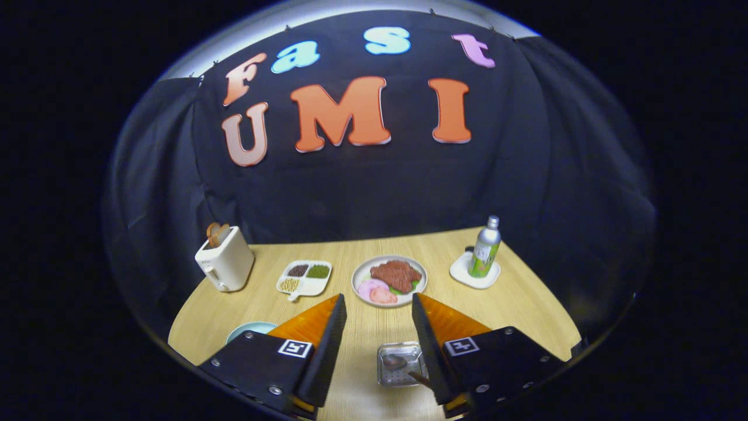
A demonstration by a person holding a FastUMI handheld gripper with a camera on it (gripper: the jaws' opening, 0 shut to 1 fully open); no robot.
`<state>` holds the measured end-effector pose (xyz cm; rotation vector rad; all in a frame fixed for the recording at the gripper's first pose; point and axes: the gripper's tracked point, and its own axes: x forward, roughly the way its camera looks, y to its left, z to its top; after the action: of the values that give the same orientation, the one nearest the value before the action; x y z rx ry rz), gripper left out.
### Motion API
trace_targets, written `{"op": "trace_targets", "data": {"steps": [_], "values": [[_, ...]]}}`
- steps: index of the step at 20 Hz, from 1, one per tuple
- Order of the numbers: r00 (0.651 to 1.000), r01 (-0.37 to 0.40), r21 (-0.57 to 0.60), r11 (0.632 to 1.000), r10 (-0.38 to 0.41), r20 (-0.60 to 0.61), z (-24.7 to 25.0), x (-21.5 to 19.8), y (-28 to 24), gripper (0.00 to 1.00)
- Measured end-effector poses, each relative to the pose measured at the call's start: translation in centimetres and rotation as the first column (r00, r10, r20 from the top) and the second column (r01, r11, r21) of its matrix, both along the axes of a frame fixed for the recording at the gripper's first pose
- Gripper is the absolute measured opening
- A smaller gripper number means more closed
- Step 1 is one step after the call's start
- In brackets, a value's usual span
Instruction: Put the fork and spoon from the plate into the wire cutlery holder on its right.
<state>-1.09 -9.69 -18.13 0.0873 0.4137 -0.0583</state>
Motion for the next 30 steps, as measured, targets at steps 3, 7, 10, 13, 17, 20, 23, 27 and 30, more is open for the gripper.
{"op": "trace_targets", "data": {"steps": [3,7,10,13,17,20,23,27,30], "values": [[0.991,-0.036,-0.042,0.998,0.041,0.126,2.9,0.6,2.2,0.85],[0.975,-0.087,-0.039,0.995,0.094,0.202,4.1,0.8,6.6,0.91],[0.969,-0.148,-0.029,0.989,0.151,0.193,3.2,1.5,10.9,0.93],[0.967,-0.220,-0.008,0.975,0.219,0.132,1.5,1.5,15.3,0.94],[0.950,-0.307,0.027,0.951,0.305,0.065,-0.6,1.7,21.1,0.94],[0.930,-0.367,0.051,0.929,0.367,0.010,-2.4,1.4,24.8,0.94],[0.909,-0.401,0.083,0.912,0.408,-0.089,-5.2,0.9,27.7,0.94],[0.851,-0.429,0.114,0.896,0.444,-0.282,-10.6,-0.7,29.6,0.94],[0.770,-0.446,0.144,0.884,0.461,-0.442,-14.2,-3.2,30.7,0.94]]}}
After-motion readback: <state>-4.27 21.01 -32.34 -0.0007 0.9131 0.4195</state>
